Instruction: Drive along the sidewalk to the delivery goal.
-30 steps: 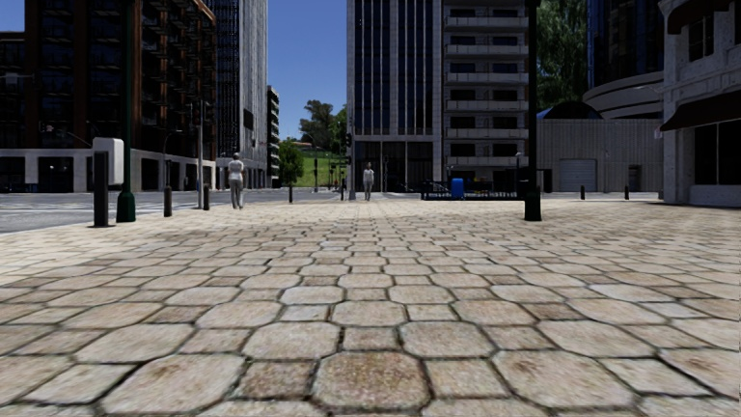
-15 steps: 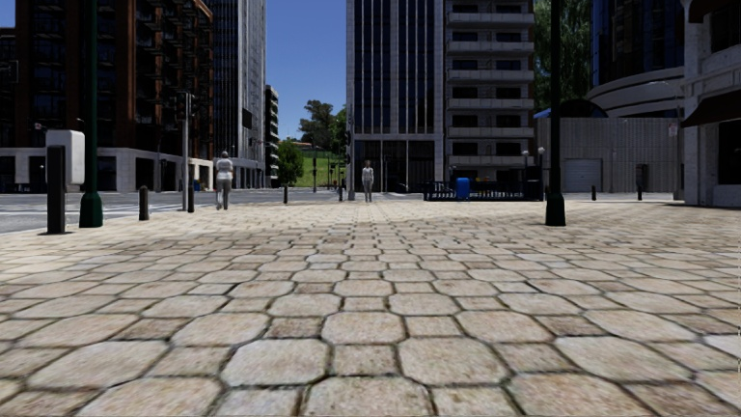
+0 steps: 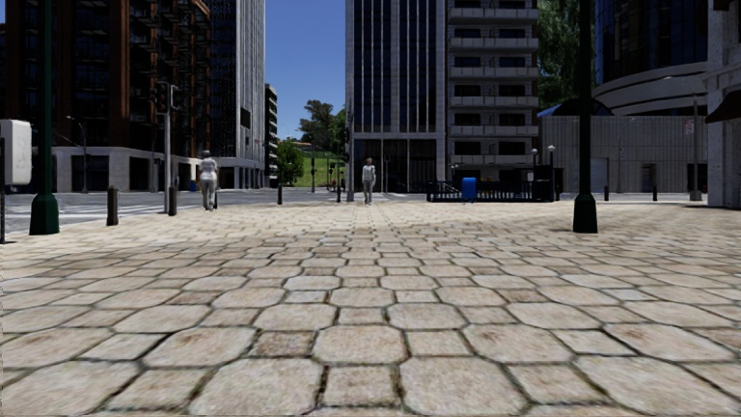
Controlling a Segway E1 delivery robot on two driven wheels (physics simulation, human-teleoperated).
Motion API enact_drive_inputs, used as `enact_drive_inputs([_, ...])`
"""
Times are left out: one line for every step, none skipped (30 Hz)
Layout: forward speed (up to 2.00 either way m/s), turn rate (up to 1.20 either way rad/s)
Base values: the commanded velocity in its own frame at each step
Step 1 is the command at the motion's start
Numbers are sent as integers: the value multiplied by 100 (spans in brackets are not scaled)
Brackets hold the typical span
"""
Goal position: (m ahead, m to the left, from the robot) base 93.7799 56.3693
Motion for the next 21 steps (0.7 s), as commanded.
enact_drive_inputs([200, 9])
enact_drive_inputs([200, 10])
enact_drive_inputs([200, 10])
enact_drive_inputs([200, 10])
enact_drive_inputs([200, 13])
enact_drive_inputs([200, 16])
enact_drive_inputs([200, 18])
enact_drive_inputs([200, 19])
enact_drive_inputs([200, 19])
enact_drive_inputs([200, 19])
enact_drive_inputs([200, 19])
enact_drive_inputs([200, 19])
enact_drive_inputs([200, 19])
enact_drive_inputs([200, 19])
enact_drive_inputs([200, 20])
enact_drive_inputs([200, 22])
enact_drive_inputs([200, 22])
enact_drive_inputs([200, 25])
enact_drive_inputs([200, 25])
enact_drive_inputs([200, 27])
enact_drive_inputs([200, 27])
